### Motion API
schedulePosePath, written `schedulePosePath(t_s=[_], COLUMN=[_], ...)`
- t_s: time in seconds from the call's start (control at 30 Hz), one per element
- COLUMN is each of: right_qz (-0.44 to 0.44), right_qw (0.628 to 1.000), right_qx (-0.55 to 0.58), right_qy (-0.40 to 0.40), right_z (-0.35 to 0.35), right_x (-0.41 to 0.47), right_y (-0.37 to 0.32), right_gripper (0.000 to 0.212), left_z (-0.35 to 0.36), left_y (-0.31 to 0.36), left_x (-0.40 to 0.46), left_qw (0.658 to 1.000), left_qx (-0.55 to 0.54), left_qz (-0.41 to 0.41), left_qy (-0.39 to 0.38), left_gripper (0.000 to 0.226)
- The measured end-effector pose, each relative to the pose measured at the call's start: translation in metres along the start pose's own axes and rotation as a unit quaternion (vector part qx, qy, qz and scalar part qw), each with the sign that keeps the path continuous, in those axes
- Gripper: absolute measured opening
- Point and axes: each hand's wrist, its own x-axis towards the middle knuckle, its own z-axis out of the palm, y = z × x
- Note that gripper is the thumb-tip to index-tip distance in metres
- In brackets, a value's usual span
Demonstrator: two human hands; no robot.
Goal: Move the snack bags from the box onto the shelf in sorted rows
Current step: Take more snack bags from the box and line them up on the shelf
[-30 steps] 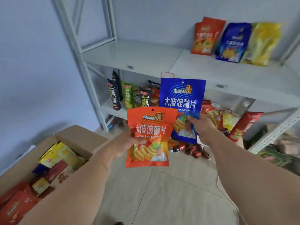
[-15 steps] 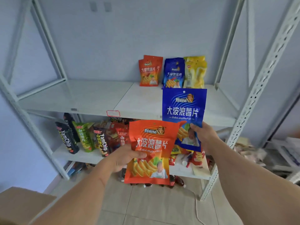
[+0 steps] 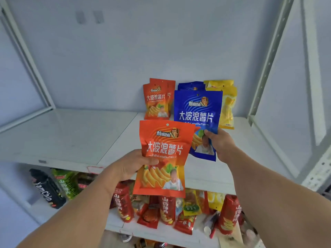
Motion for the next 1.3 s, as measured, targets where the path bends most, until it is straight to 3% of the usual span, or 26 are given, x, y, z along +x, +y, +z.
schedulePosePath(t_s=[0.27,0.4,0.57,0.67,0.73,0.87,1.0,1.07,1.2,1.3], right_qz=[0.0,0.015,0.031,0.026,0.026,0.014,-0.01,-0.023,-0.03,-0.031], right_qw=[1.0,1.0,0.999,0.999,0.998,0.992,0.977,0.972,0.967,0.965], right_qx=[0.002,-0.012,-0.023,-0.034,-0.028,-0.064,-0.133,-0.144,-0.15,-0.162], right_qy=[-0.01,-0.006,0.02,0.034,0.048,0.111,0.169,0.187,0.202,0.206], right_z=[0.022,0.04,0.059,0.068,0.074,0.082,0.092,0.097,0.104,0.105], right_x=[0.15,0.201,0.246,0.27,0.279,0.287,0.292,0.296,0.302,0.305], right_y=[-0.002,-0.001,-0.001,0.007,0.01,0.009,0.014,0.019,0.026,0.026], right_gripper=[0.022,0.016,0.022,0.03,0.029,0.021,0.035,0.032,0.03,0.03], left_z=[-0.025,-0.048,-0.075,-0.091,-0.101,-0.119,-0.128,-0.13,-0.134,-0.137], left_y=[0.028,0.035,0.037,0.037,0.038,0.043,0.044,0.044,0.041,0.038], left_x=[0.112,0.154,0.199,0.229,0.246,0.28,0.308,0.318,0.331,0.334], left_qw=[0.997,0.995,0.993,0.996,0.996,0.997,0.998,0.998,0.997,0.997], left_qx=[-0.02,-0.043,-0.063,-0.052,-0.05,-0.054,-0.063,-0.063,-0.076,-0.071], left_qz=[0.029,0.032,0.026,0.018,0.017,0.021,0.026,0.028,0.013,0.003], left_qy=[0.061,0.086,0.094,0.077,0.065,0.043,0.018,0.01,0.015,0.023], left_gripper=[0.051,0.082,0.07,0.092,0.095,0.094,0.094,0.092,0.054,0.043])
